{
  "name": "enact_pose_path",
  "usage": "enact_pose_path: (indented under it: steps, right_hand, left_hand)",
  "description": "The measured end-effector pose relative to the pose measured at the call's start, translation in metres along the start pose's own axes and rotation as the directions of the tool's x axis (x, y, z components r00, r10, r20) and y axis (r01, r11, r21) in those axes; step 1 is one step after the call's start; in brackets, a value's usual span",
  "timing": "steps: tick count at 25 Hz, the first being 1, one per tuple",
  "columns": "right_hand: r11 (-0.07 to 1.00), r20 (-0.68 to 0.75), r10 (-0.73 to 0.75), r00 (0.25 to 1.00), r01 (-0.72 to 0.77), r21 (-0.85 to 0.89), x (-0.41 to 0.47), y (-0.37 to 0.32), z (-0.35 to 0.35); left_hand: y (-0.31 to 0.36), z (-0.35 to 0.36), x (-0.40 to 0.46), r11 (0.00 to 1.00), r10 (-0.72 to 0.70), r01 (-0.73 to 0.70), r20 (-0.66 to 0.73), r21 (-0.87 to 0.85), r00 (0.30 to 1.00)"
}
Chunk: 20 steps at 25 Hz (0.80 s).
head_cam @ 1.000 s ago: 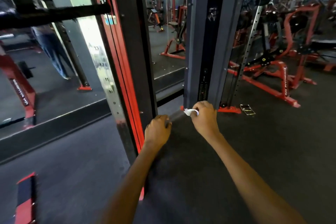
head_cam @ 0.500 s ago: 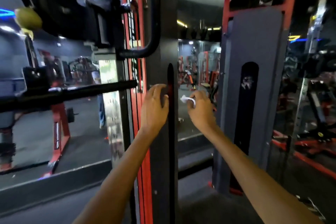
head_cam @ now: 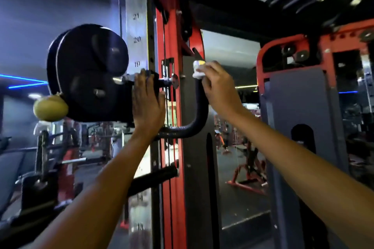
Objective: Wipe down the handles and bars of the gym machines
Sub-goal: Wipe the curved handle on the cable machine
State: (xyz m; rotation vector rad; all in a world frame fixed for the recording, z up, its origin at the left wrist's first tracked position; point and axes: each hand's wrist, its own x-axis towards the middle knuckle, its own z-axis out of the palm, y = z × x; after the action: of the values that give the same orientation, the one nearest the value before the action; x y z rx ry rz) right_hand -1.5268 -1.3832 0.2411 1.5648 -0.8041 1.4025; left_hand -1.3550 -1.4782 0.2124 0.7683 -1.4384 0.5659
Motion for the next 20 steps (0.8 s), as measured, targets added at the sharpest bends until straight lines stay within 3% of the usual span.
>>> enact_pose_path:
  steps: [4, 8, 12, 16, 18, 20]
  right_hand:
    - [0.958, 0.126, -0.156, 0.98, 0.181, -0.221, 0.046, 0.022, 0.023]
    - [0.815, 0.295, -0.337, 0.894, 0.434, -0.384, 0.025, 0.043, 0.025]
    - [0.856, 0.324, -0.236, 0.916, 0.353, -0.377, -0.021, 0.038, 0.015]
    - [0.802, 0.46, -0.323, 0.827, 0.497, -0.331, -0.073, 0.024, -0.003]
    - [0.769, 0.486, -0.373, 0.79, 0.556, -0.314, -0.052, 0.019, -0.005]
    - [0.808, 0.45, -0.281, 0.847, 0.462, -0.365, -0.003, 0.022, 0.004]
  left_hand:
    - [-0.017, 0.027, -0.001, 0.982, 0.047, -0.074, 0.154, 0.171, 0.987]
    - [-0.023, 0.038, -0.006, 0.973, 0.034, -0.056, 0.1, 0.223, 0.994]
    - [-0.023, 0.038, -0.007, 0.985, 0.019, -0.038, 0.115, 0.17, 0.993]
    - [-0.021, 0.036, -0.008, 0.985, 0.018, -0.039, 0.119, 0.169, 0.993]
    - [-0.021, 0.035, -0.009, 0.987, 0.018, -0.037, 0.121, 0.156, 0.993]
    - [-0.021, 0.035, -0.009, 0.986, 0.01, -0.031, 0.13, 0.163, 0.991]
